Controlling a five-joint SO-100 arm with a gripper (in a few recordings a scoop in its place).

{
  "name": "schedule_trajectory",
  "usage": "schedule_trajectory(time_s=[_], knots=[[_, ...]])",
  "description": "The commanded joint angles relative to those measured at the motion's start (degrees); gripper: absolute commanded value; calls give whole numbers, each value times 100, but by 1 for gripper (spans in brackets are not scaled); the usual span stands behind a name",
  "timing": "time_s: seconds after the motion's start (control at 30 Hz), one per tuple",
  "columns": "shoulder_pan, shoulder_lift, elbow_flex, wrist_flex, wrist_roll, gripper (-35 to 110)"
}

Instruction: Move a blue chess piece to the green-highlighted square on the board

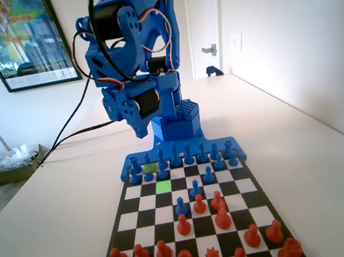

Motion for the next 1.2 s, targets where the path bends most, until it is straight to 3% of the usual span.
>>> schedule_trajectory(time_s=[0.0,0.63,1.17], knots=[[97,44,-422,18,-492,1],[193,-62,756,-1354,-3173,1],[211,-158,1204,-1811,-3551,11]])
